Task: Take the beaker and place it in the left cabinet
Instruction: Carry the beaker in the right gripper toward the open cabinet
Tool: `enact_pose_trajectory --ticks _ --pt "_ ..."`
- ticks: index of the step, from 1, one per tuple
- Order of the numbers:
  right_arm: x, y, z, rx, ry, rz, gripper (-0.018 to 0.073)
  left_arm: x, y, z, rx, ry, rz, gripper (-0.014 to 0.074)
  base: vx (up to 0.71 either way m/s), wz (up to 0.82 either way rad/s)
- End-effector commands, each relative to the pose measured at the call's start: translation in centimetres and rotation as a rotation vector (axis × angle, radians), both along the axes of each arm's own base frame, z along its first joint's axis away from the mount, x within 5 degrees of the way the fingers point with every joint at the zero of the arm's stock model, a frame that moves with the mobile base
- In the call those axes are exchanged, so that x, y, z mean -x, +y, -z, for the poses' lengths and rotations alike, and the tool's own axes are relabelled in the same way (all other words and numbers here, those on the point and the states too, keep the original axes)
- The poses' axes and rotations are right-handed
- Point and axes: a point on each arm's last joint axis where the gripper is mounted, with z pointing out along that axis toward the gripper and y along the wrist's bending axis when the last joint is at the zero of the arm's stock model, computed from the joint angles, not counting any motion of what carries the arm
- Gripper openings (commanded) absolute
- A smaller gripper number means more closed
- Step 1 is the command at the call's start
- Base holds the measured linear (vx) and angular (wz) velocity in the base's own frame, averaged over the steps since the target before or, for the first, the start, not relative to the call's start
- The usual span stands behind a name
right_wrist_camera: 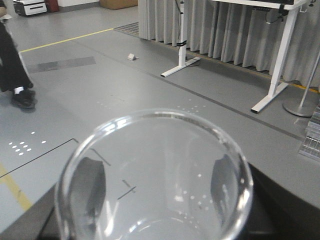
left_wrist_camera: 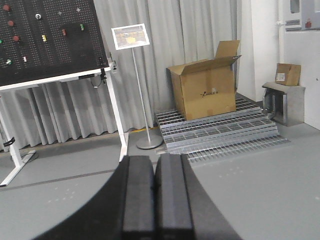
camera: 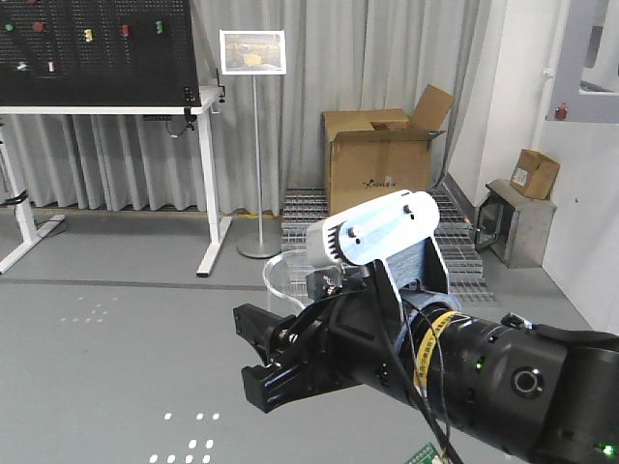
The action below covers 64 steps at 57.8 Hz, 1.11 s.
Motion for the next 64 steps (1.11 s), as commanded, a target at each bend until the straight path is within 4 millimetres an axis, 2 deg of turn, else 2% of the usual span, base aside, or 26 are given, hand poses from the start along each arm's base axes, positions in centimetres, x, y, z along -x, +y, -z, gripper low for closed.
enact_pose_trajectory --ticks 1,64 --pt "0.59 -0.25 -2.72 -0.083 -0.089 -0.038 0.0017 0.15 -0.02 -0.32 0.016 -0.084 0.005 0.0001 0.67 -0.05" --pt "0.59 -0.25 -2.72 -0.083 -0.089 -0.038 0.0017 0.15 -0.02 -0.32 0.016 -0.084 0.005 0.0001 0.62 -0.05"
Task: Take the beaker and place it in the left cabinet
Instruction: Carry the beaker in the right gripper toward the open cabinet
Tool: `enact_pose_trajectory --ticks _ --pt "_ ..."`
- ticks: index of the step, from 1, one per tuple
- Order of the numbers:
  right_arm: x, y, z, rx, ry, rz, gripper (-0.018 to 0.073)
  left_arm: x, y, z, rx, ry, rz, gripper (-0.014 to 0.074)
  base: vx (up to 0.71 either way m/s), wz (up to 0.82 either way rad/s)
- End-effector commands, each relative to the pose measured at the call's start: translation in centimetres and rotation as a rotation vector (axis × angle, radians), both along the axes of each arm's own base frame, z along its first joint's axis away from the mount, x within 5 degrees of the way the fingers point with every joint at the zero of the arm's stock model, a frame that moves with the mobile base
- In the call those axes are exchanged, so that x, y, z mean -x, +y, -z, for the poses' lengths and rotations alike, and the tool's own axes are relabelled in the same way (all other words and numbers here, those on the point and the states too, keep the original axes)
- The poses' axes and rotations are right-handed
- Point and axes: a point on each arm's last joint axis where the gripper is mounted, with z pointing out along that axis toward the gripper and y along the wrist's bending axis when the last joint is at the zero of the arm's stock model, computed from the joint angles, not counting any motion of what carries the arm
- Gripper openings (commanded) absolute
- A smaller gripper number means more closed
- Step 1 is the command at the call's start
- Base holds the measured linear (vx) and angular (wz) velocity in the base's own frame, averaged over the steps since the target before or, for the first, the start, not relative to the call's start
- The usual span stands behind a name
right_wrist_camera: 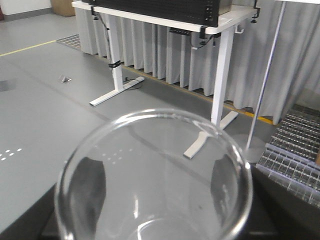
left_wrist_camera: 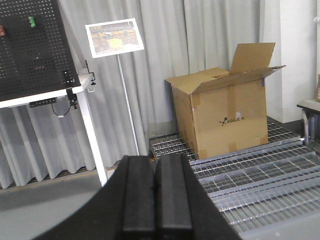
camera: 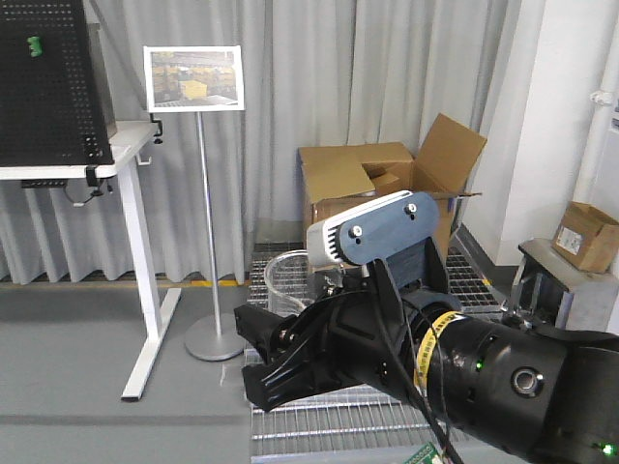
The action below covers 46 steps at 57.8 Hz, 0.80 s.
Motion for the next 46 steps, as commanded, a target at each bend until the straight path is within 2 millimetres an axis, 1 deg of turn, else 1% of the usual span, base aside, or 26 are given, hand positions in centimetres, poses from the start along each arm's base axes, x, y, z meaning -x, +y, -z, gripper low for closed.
enact_pose_trajectory --ticks 1,25,46 --pt "0.59 -0.25 -2.72 -0.082 -0.089 -0.038 0.0017 0.15 -0.02 -0.32 0.016 -0.084 0.005 0.0001 0.53 -0.07" --pt "0.59 -0.25 -2.72 -0.082 -0.089 -0.038 0.0017 0.15 -0.02 -0.32 0.016 -0.084 0.005 0.0001 0.48 -0.12" --pt "0.59 -0.25 -2.72 -0.082 -0.089 -0.038 0.0017 0.15 -0.02 -0.32 0.016 -0.084 0.005 0.0001 0.38 -0.35"
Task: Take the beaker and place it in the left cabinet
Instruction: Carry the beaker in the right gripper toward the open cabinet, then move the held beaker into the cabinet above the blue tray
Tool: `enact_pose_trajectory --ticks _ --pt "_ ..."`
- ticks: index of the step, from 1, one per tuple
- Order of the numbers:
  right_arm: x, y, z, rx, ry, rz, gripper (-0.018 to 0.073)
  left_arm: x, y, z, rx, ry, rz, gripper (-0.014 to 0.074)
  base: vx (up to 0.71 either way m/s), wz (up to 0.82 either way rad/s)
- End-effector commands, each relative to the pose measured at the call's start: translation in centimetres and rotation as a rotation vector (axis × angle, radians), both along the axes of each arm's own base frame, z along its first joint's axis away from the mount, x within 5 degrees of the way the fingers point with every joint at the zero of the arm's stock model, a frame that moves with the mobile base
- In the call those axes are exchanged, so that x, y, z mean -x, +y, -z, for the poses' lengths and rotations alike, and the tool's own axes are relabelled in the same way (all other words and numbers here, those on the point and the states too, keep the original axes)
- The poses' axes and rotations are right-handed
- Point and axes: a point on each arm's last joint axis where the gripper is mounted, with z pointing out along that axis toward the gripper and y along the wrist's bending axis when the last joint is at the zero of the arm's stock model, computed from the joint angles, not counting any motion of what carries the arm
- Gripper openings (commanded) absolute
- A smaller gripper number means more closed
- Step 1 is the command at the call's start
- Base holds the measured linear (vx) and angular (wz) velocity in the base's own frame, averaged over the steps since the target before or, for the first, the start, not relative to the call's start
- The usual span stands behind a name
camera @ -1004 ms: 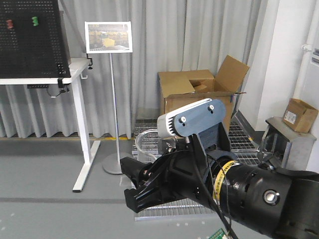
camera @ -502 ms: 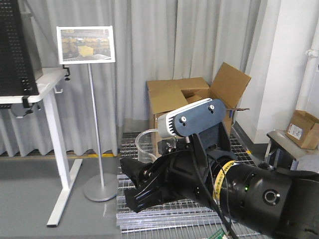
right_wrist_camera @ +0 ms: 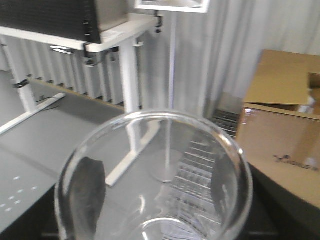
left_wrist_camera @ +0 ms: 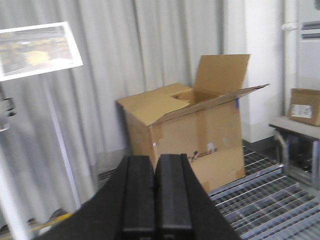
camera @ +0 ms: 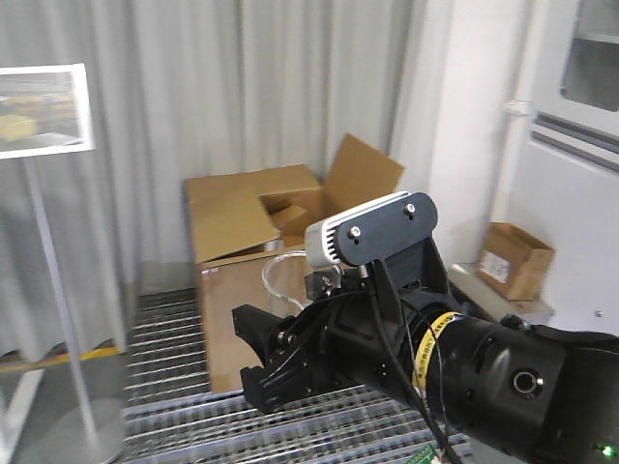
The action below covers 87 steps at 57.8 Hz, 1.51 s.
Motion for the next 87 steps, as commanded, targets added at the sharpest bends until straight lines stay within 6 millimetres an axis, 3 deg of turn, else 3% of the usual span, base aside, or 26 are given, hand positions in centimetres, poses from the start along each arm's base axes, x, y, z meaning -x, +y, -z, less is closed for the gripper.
enact_pose_trajectory --ticks 1,58,87 --pt "0.59 -0.25 -2.72 -0.082 -0.089 -0.038 0.0017 0.15 -0.02 -0.32 0.016 -0.084 0.005 0.0001 0.34 -0.52" --pt "0.5 -0.17 -2.59 -0.079 -0.086 -0.038 0.0017 0.15 -0.02 -0.32 0.016 -0.084 0.005 0.0001 0.27 -0.74" --pt "0.5 -0.17 -2.59 -0.079 -0.086 -0.038 0.0017 0.15 -0.02 -0.32 0.016 -0.084 0.005 0.0001 0.28 -0.47"
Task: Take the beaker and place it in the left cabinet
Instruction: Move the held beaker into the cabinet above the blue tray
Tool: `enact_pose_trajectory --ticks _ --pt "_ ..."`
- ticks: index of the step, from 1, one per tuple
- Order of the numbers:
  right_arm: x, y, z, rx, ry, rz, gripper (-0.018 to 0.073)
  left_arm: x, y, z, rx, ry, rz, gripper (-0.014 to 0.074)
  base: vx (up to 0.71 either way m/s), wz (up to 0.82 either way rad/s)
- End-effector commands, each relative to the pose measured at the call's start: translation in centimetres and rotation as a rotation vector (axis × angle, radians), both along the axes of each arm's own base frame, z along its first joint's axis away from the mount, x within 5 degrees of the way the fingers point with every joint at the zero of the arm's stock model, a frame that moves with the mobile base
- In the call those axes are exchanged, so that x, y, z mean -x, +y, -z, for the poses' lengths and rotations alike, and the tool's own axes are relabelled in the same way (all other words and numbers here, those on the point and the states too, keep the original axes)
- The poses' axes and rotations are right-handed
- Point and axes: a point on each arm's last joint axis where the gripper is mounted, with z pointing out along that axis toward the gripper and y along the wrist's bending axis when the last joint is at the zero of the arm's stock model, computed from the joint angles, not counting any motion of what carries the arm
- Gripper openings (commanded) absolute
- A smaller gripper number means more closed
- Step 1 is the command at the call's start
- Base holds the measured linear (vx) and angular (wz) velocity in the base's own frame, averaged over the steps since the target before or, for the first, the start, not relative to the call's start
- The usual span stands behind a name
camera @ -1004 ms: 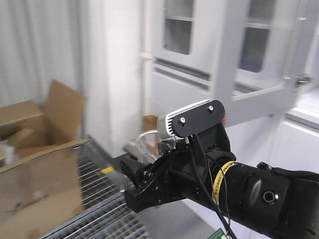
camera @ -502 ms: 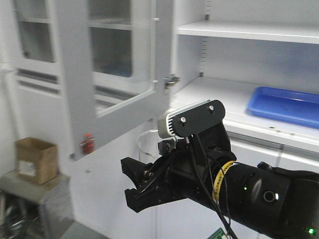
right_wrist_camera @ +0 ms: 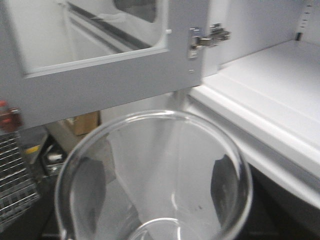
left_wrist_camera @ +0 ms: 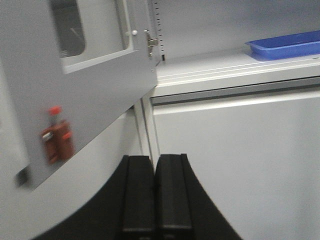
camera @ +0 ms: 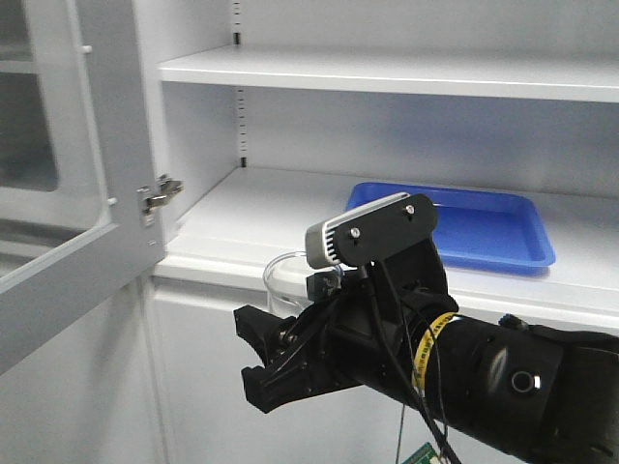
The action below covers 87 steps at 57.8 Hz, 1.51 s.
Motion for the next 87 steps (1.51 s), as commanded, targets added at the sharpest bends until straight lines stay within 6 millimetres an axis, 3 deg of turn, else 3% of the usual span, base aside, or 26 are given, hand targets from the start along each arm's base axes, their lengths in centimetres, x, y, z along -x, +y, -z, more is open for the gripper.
enact_pose_trajectory --ticks 1,87 --pt "0.59 -0.25 -2.74 -0.083 -0.09 -0.038 0.0017 0.15 -0.02 -0.32 0.016 -0.084 0.005 0.0001 0.3 -0.34" --pt "0.6 -0.24 -2.76 -0.085 -0.091 -0.04 0.0017 0.15 -0.02 -0.32 0.016 -0.084 0.005 0.0001 0.24 -0.19"
